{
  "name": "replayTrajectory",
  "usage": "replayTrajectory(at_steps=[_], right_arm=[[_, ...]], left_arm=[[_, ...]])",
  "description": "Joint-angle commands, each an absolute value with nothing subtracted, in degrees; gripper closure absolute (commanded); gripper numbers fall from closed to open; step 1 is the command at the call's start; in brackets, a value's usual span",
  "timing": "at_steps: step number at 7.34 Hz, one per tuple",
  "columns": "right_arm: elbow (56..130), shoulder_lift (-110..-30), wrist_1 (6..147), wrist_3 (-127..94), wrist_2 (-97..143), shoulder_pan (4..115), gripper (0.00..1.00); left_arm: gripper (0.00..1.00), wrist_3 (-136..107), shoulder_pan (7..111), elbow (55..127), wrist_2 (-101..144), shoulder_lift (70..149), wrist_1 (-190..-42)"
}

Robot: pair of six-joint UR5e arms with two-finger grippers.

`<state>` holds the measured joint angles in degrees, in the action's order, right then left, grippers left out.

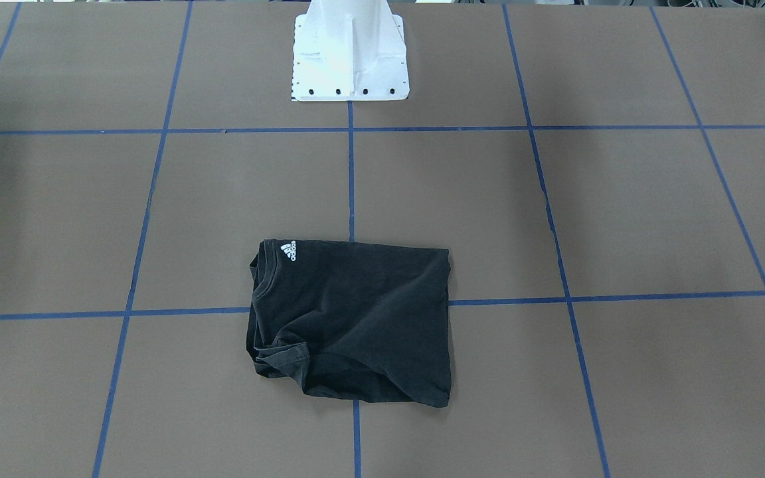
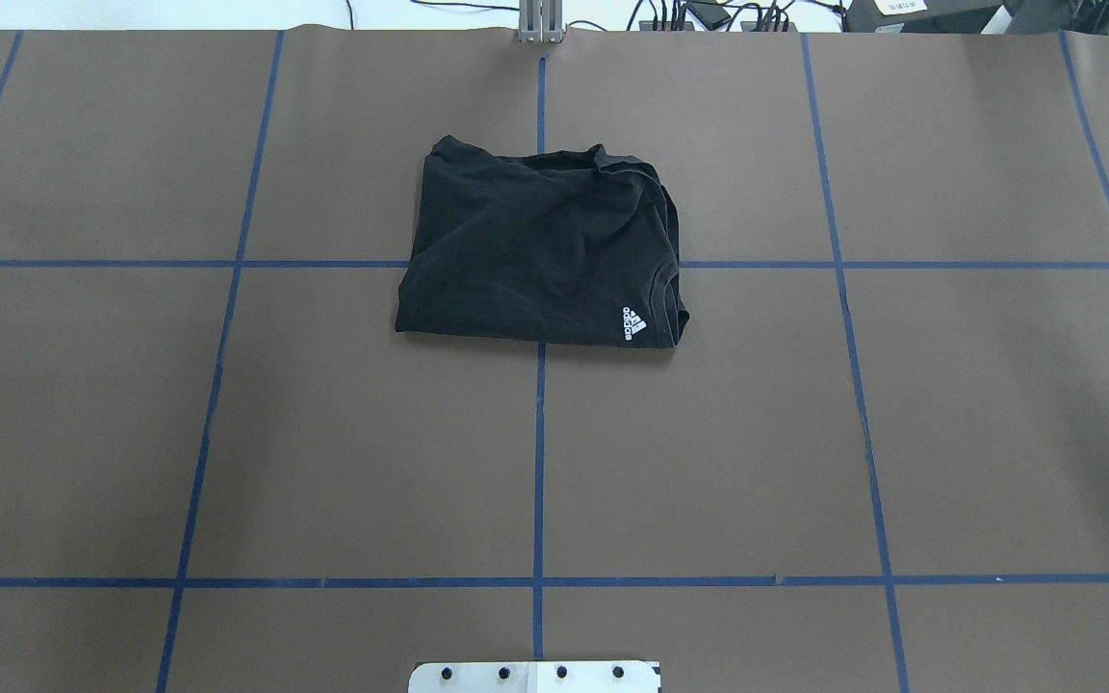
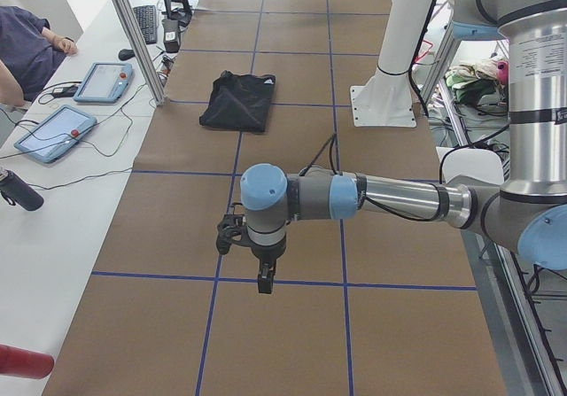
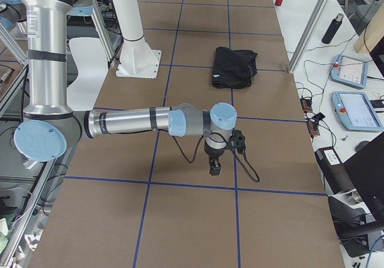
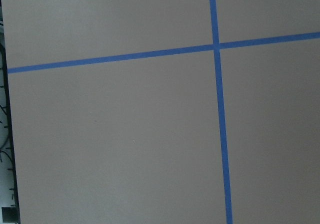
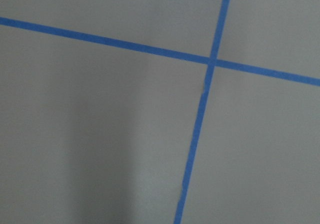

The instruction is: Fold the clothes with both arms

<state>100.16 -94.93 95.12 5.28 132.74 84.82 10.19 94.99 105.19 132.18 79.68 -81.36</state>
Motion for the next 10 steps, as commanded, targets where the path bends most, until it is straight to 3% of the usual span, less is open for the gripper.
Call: replayTrajectory(at_steps=[1, 7, 10], right_arm=[[100.3, -99.2, 94.5, 7.5, 132.9, 88.1, 0.00], [102.9, -106.8, 92.2, 6.8, 132.7, 91.3, 0.00], [109.5, -108.1, 92.2, 1.9, 133.8, 91.3, 0.00]], left_arm=[[0.00, 11.0, 95.8, 106.5, 135.5, 77.1, -82.8], [0.00, 11.0, 95.4, 107.5, 134.6, 79.5, -83.4], [0.00, 11.1, 95.4, 108.4, 134.7, 79.2, -83.3]])
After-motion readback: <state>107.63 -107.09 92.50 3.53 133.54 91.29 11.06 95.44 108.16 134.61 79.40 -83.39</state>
